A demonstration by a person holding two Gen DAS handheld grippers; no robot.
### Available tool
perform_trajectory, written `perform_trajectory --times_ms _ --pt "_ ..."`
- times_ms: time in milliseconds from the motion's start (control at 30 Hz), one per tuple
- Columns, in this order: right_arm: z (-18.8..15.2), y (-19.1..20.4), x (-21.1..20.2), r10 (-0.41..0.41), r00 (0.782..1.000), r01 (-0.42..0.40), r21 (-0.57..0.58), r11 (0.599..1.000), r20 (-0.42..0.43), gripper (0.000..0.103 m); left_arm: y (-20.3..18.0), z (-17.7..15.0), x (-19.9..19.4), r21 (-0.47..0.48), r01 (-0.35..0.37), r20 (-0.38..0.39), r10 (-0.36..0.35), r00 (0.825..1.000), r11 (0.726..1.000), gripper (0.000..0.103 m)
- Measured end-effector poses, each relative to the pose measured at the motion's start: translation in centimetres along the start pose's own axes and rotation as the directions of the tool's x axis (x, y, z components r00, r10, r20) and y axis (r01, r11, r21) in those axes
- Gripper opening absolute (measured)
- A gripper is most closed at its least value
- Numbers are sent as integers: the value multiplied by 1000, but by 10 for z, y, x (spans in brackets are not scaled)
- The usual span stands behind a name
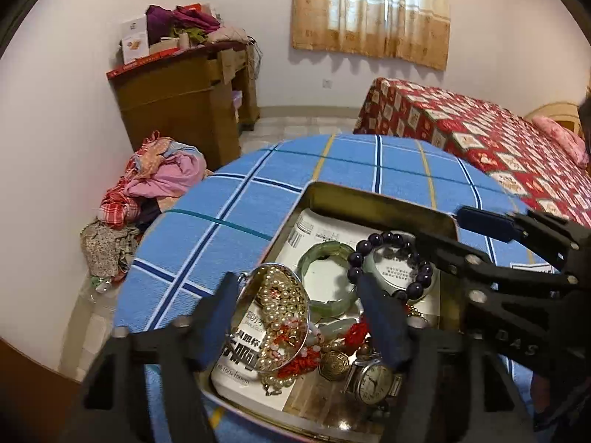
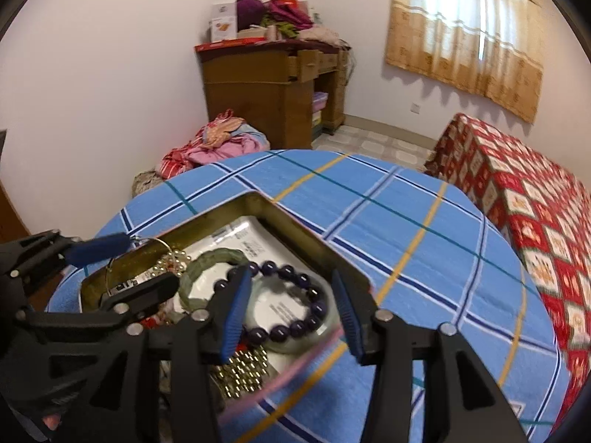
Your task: Organize jewelry
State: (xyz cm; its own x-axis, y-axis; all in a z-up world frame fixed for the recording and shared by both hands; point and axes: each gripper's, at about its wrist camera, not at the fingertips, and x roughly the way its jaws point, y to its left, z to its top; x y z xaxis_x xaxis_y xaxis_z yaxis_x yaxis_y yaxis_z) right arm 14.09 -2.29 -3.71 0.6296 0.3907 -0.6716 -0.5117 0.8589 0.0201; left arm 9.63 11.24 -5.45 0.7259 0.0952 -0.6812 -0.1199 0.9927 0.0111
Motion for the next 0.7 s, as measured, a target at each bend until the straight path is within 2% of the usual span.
perform_trajectory --times_ms 33,133,267,700 --pt "-2 -2 -4 0 1000 0 10 1000 5 62 -1 0 -3 4 -1 6 1 1000 1000 73" --pt "-8 -7 -16 2 1000 -3 30 1000 13 62 -5 -1 -13 12 4 18 -4 1000 1000 73" --pt "-15 -10 -28 -1 1000 0 48 999 31 68 -9 -5 -28 8 10 36 -11 999 1000 73" --pt "-24 -10 -47 14 998 -19 69 997 65 70 -11 -12 -46 -11 5 42 -5 999 1000 73"
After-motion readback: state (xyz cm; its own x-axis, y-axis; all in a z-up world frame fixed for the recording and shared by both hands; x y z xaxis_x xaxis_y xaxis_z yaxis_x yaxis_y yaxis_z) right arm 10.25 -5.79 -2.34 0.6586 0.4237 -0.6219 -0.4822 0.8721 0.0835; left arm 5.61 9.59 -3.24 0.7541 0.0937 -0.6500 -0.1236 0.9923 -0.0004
